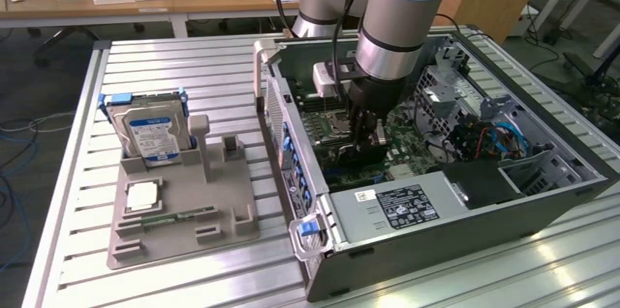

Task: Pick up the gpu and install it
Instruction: 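Insert the gpu into the slot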

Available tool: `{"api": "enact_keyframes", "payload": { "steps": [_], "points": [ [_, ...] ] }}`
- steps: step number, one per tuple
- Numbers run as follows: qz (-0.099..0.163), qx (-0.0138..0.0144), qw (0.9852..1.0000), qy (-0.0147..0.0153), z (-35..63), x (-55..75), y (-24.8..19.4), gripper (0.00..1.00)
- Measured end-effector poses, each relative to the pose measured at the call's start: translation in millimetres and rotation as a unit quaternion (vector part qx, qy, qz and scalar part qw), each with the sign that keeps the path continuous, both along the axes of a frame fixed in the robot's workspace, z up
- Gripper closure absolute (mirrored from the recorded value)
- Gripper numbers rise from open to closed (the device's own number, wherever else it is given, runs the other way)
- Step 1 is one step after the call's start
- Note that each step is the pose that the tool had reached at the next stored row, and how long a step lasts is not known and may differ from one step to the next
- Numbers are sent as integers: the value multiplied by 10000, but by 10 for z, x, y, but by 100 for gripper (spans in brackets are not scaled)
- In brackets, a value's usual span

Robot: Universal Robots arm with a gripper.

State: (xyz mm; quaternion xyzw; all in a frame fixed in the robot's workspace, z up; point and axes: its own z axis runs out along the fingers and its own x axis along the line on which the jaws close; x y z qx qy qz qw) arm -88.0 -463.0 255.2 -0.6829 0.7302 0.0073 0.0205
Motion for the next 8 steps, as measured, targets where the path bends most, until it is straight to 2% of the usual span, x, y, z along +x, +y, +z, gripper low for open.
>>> {"api": "enact_keyframes", "payload": {
  "steps": [8],
  "points": [
    [0,1,10000,-1,-1,-1,0,73]
  ]
}}
